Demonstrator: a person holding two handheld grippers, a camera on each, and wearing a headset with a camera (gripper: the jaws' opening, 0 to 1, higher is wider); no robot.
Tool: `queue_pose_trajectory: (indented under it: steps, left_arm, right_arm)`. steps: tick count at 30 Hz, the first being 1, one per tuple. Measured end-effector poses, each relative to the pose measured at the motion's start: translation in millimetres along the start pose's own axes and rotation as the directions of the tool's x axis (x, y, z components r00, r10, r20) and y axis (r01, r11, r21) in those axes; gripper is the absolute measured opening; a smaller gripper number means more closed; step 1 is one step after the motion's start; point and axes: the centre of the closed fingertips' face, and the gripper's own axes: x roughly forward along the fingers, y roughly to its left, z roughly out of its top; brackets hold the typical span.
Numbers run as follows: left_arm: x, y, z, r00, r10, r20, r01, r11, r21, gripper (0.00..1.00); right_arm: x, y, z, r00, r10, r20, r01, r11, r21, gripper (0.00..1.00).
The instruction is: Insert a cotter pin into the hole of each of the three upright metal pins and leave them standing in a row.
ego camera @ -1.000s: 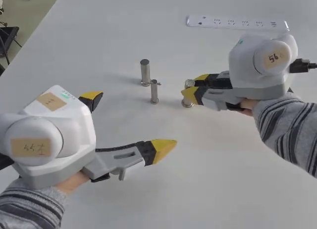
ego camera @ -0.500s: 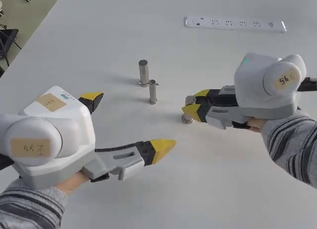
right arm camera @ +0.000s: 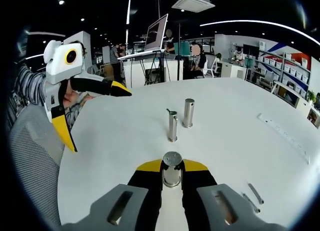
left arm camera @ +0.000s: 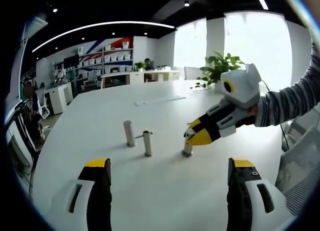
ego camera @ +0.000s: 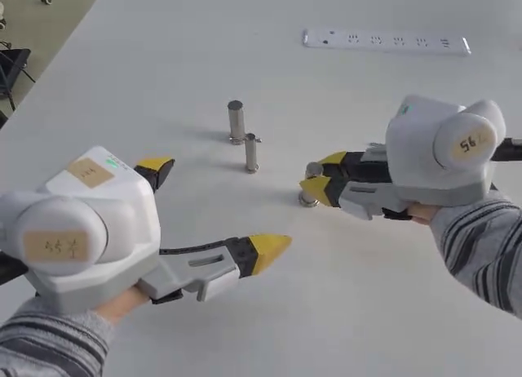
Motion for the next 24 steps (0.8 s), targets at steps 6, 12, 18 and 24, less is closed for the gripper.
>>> queue_pose_trajectory:
  steps: [6,12,18,24]
  left_arm:
    - [0.4,0.0,-0.9,1.0000,-0.002,-0.004,0.002,1.000,0.000,0.96]
    - [1.1,0.0,-1.0,0.9999,-0.001,-0.010,0.001,1.000,-0.001,0.96]
    - [0.6,1.5,1.0,0.9999,0.008,-0.009,-0.008,1.000,-0.012,0.98]
    - [-2.0,3.6,2.5,0.9999,0.015,-0.008,-0.016,0.999,-0.032,0.99]
  right_arm:
    - [0.2,-1.2,-0.3,0.9999,-0.013,-0.003,0.013,1.000,0.013,0.09]
    - [-4.0,-1.6,12.4,0.9994,-0.009,0.033,0.009,1.000,0.007,0.20]
    - [-15.6,-8.7,11.1,1.0000,-0.004,0.006,0.004,0.999,0.040,0.28]
    - [-34.9,-16.3,6.9,0.9990,0.008,-0.045,-0.006,0.999,0.046,0.30]
